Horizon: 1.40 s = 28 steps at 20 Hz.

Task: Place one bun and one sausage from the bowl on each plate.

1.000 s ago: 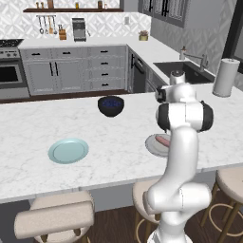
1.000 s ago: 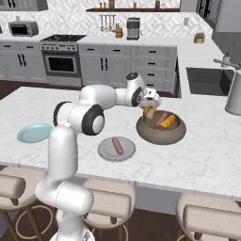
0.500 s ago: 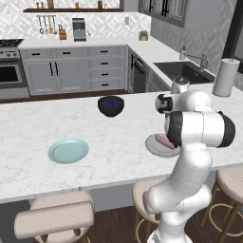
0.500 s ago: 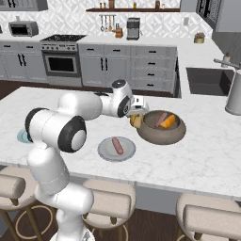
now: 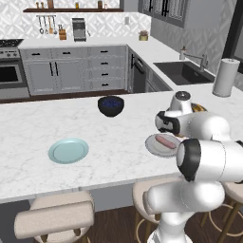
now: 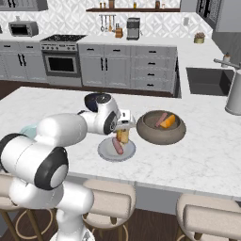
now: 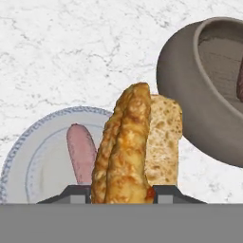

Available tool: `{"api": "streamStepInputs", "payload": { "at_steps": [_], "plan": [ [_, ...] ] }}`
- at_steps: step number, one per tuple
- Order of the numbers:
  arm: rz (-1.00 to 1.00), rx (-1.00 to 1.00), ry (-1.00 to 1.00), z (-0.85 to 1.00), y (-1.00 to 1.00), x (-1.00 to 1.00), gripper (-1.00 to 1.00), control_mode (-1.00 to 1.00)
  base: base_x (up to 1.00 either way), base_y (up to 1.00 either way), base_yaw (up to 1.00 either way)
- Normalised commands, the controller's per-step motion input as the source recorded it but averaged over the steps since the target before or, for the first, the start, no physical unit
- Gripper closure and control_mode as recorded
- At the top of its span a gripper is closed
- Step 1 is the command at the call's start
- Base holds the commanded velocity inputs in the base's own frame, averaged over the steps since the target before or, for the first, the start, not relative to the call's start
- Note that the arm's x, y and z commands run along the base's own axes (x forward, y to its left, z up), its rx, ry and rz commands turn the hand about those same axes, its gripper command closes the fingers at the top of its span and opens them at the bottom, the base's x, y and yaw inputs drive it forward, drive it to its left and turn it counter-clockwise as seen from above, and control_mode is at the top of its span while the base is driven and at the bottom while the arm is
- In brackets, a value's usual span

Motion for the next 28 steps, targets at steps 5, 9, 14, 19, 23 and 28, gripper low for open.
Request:
{"api": "streamStepInputs", "payload": {
  "at_steps": [5, 9, 14, 19, 23, 28],
  "plan": [
    [0.03, 0.0, 0.12, -0.38, 0.52, -0.21, 1.0, -1.0, 0.0, 0.0, 0.0],
    [0.0, -0.03, 0.09, -0.26, 0.24, 0.0, 1.0, -1.0, 0.0, 0.0, 0.0],
    [0.03, -0.02, 0.08, -0.33, 0.1, 0.0, 1.0, -1.0, 0.0, 0.0, 0.0],
    [0.03, 0.0, 0.03, -0.18, 0.0, 0.0, 1.0, -1.0, 0.0, 0.0, 0.0],
    [0.04, 0.0, 0.01, -0.31, 0.0, -0.06, 1.0, -1.0, 0.0, 0.0, 0.0],
    [0.01, 0.0, -0.01, -0.22, 0.0, -0.35, -1.0, -1.0, 0.0, 0.0, 0.0]
  ]
}}
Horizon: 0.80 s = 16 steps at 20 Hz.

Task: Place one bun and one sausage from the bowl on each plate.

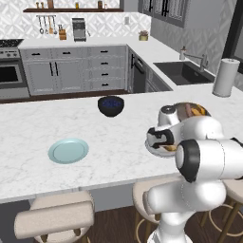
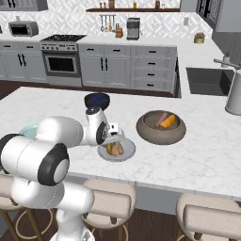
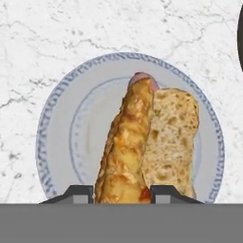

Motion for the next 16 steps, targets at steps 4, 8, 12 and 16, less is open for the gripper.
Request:
{"api": "streamStepInputs", "payload": {
  "at_steps": [4, 8, 12, 16],
  "plan": [
    [0.0, 0.0, -0.06, 0.01, 0.0, -0.28, -1.0, -1.0, 0.0, 0.0, 0.0],
    [0.0, 0.0, -0.11, 0.14, 0.0, -0.34, -1.0, -1.0, 0.0, 0.0, 0.0],
    [0.0, 0.0, -0.16, 0.65, -0.06, -0.29, -1.0, -1.0, 0.0, 0.0, 0.0],
    [0.0, 0.0, -0.1, 0.88, -0.2, -0.01, -1.0, -1.0, 0.0, 0.0, 0.0]
  ]
}}
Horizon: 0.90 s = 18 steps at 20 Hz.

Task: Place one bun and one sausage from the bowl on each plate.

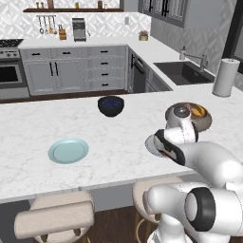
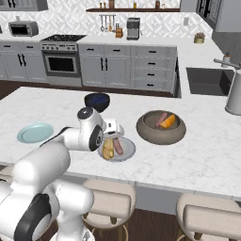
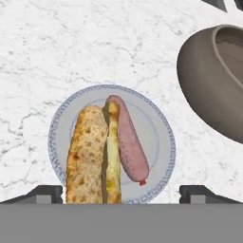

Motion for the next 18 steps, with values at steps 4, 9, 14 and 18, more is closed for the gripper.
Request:
{"api": "streamStepInputs", "payload": {
  "at_steps": [4, 9, 14, 18],
  "plan": [
    [-0.06, 0.05, -0.01, 0.77, -0.47, 0.1, -1.0, -1.0, 0.0, 0.0, 0.0],
    [-0.12, 0.14, 0.0, 0.55, -0.62, 0.31, -1.0, -1.0, 0.0, 0.0, 0.0],
    [-0.16, 0.19, 0.0, 0.17, -0.71, 0.36, -1.0, -1.0, 0.0, 0.0, 0.0],
    [-0.17, 0.18, 0.0, 0.16, -0.66, 0.33, -1.0, -1.0, 0.0, 0.0, 0.0]
  ]
}}
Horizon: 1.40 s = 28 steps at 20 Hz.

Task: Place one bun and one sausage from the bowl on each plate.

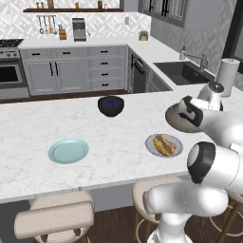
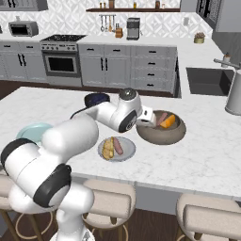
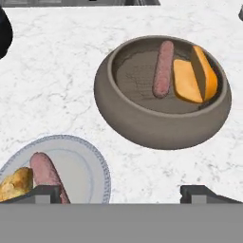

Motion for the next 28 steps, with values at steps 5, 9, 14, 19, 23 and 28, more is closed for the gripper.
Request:
{"api": "streamStepInputs", "payload": {
  "at_steps": [5, 9, 14, 19, 23, 28],
  "plan": [
    [-0.17, 0.11, 0.04, 0.02, -0.42, 0.52, -1.0, -1.0, 0.0, 0.0, 0.0],
    [-0.07, 0.01, 0.0, -0.3, -0.14, 0.42, -1.0, -1.0, 0.0, 0.0, 0.0],
    [-0.04, 0.04, 0.01, -0.37, -0.24, 0.56, -1.0, -1.0, 0.0, 0.0, 0.0],
    [-0.01, 0.05, 0.04, -0.27, -0.31, 0.55, -1.0, -1.0, 0.0, 0.0, 0.0],
    [0.0, 0.03, 0.05, -0.22, -0.17, 0.54, -1.0, -1.0, 0.0, 0.0, 0.0],
    [0.0, 0.0, 0.04, -0.39, -0.09, 0.24, -1.0, -1.0, 0.0, 0.0, 0.0]
  ]
}}
